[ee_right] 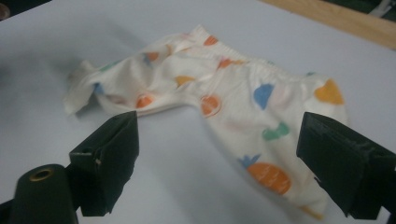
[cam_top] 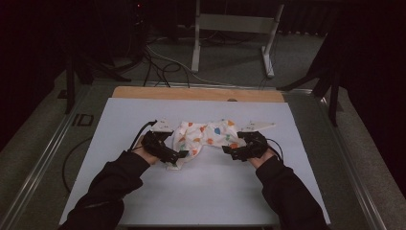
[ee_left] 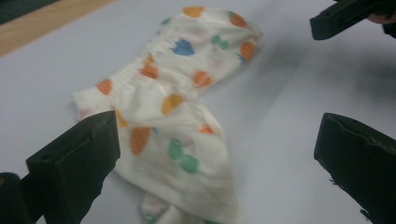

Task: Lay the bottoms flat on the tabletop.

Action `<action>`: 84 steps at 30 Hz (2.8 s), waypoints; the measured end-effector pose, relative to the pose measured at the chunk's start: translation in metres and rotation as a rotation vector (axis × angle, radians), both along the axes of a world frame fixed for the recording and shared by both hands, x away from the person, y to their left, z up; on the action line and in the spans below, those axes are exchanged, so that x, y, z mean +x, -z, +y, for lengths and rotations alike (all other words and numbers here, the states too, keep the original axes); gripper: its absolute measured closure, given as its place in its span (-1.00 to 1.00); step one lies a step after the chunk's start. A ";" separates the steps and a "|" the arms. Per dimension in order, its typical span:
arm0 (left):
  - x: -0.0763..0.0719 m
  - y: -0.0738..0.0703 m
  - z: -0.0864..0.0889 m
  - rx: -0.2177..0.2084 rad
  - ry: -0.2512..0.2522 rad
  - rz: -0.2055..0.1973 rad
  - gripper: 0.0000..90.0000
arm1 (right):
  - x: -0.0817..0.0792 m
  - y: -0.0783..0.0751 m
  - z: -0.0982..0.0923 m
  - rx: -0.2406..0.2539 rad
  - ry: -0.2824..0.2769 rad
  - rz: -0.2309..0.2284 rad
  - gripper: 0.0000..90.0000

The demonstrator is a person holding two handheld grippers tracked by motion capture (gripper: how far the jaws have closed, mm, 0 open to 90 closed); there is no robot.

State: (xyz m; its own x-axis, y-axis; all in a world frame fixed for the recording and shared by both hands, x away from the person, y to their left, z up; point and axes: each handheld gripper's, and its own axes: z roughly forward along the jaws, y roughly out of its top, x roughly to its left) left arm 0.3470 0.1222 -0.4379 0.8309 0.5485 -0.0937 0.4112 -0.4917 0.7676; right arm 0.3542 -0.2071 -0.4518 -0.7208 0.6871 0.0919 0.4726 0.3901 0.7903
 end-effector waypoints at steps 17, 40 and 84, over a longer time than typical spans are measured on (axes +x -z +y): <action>-0.047 0.024 -0.004 0.027 0.059 -0.028 -0.80 | -0.049 0.014 -0.016 0.039 -0.020 0.007 -0.70; -0.039 0.076 -0.012 0.204 0.022 -0.075 0.02 | -0.056 0.023 -0.017 0.018 -0.035 0.029 -0.69; -0.023 0.040 0.050 -0.041 -0.104 0.032 0.98 | -0.053 0.020 -0.030 0.034 0.004 0.022 -0.69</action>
